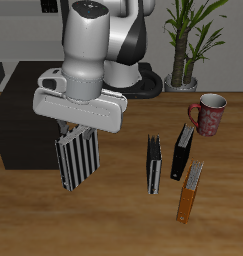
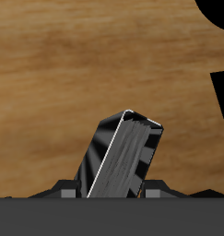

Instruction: Place the right striped book flat on top of the shelf

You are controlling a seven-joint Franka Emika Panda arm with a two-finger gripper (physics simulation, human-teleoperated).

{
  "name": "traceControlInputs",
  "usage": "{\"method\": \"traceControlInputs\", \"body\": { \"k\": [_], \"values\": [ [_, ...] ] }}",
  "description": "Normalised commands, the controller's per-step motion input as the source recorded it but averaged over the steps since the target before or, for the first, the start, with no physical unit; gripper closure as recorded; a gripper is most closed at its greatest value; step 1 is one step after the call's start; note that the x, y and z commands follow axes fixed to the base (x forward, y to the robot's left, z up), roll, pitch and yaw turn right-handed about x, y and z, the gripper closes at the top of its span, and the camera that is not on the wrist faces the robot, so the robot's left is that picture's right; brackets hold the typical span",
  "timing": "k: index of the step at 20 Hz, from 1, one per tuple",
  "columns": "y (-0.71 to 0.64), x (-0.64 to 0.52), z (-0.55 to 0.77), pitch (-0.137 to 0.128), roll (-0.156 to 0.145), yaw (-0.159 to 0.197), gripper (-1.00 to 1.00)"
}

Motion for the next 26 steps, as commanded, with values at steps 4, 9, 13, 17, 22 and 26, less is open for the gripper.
{"method": "traceControlInputs", "body": {
  "k": [4,9,13,17,22,26],
  "values": [
    [-0.08,-0.46,0.31,-0.034,0.011,0.064,1.00],
    [0.02,-0.48,0.17,-0.012,0.025,0.071,1.00],
    [0.03,-0.50,0.16,-0.014,0.036,0.052,1.00],
    [0.15,-0.51,0.11,-0.026,0.035,0.079,1.00],
    [0.03,-0.41,0.16,-0.026,-0.001,0.070,1.00],
    [0.07,-0.45,0.17,-0.038,-0.011,0.097,1.00]
  ]
}}
